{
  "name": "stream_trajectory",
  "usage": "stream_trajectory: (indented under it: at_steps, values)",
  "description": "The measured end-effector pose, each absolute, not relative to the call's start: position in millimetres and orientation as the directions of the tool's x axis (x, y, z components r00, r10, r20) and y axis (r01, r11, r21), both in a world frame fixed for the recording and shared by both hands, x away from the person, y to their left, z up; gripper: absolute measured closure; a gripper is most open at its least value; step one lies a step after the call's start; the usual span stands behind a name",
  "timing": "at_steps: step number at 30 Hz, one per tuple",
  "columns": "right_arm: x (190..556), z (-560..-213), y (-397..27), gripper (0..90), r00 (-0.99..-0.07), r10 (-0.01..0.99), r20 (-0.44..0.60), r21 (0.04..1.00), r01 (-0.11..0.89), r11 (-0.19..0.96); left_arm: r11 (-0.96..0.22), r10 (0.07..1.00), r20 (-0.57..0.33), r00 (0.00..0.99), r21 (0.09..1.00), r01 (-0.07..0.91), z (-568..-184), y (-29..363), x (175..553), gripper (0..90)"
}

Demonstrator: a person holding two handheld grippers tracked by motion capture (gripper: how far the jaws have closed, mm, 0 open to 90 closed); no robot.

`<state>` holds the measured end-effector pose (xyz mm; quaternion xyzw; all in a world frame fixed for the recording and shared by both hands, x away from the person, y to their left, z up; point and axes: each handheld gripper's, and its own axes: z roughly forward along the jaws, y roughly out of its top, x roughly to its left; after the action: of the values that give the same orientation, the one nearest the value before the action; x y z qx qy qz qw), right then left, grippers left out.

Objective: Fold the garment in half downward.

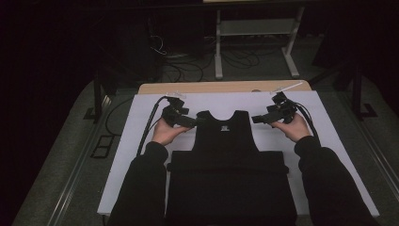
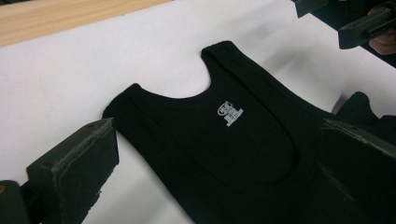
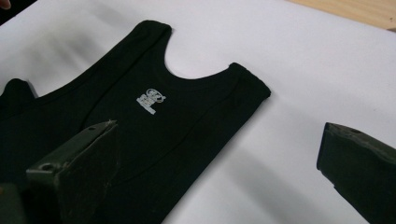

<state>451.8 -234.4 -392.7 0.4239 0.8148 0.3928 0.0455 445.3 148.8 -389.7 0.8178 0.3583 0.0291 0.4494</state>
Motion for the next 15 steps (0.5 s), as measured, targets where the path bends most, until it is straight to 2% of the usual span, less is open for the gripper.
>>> stream_trajectory:
  at_steps: [5, 9, 15]
  values:
    - [456.3, -401.0, -233.4, 0.0, -0.627, 0.729, 0.274, 0.67, 0.669, 0.323, -0.353, 0.616, -0.273, 0.739, 0.743, 0.569, -397.3, 145.6, 448.1, 0.0]
    - [458.4, -405.4, -232.4, 0.0, -0.626, 0.729, 0.276, 0.666, 0.672, 0.324, -0.405, 0.631, -0.229, 0.741, 0.717, 0.567, -406.1, 140.9, 450.1, 0.0]
    - [462.2, -414.0, -232.5, 0.0, -0.621, 0.732, 0.281, 0.654, 0.682, 0.328, -0.413, 0.623, -0.257, 0.739, 0.694, 0.589, -420.6, 135.6, 454.1, 0.0]
